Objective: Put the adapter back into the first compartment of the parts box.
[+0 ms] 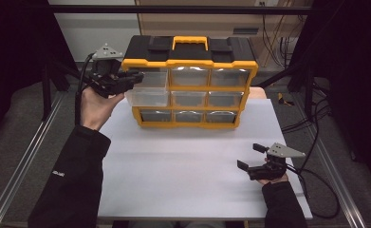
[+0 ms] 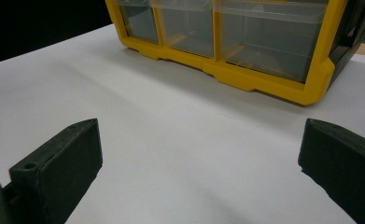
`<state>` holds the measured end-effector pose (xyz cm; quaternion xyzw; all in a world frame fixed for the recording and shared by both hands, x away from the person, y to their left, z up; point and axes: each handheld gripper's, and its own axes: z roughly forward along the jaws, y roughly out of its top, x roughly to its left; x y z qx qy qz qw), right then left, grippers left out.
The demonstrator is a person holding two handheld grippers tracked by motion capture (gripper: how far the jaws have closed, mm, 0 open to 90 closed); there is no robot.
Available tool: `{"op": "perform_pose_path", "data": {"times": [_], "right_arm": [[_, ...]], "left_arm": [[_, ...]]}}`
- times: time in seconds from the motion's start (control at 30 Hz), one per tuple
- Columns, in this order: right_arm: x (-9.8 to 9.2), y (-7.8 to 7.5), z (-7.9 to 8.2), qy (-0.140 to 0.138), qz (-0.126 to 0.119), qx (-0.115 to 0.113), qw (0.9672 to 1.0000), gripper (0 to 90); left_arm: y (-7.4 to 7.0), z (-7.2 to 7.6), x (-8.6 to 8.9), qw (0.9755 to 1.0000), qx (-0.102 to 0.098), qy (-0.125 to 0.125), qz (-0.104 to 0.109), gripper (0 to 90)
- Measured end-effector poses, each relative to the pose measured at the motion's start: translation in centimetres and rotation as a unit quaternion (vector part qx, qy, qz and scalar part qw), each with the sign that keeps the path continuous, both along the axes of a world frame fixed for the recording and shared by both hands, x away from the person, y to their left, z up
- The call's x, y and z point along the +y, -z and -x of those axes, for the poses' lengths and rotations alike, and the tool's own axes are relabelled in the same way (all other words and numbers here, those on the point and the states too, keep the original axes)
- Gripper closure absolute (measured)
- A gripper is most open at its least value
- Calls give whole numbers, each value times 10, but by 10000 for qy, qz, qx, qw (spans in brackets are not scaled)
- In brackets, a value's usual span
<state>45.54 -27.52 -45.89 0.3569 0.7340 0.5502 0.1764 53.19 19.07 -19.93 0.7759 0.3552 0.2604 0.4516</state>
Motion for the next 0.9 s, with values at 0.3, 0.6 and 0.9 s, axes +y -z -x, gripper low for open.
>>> {"op": "perform_pose_path", "data": {"times": [0.3,0.6,0.9], "right_arm": [[0,0,0,0,5,7,10000,2],[0,0,0,0,5,5,10000,2],[0,0,0,-1,5,5,10000,2]], "left_arm": [[5,-7,2,10000,39,-59,0,753],[13,-13,3,9999,116,-99,-7,753],[17,-16,5,9997,165,-151,-28,753]]}}
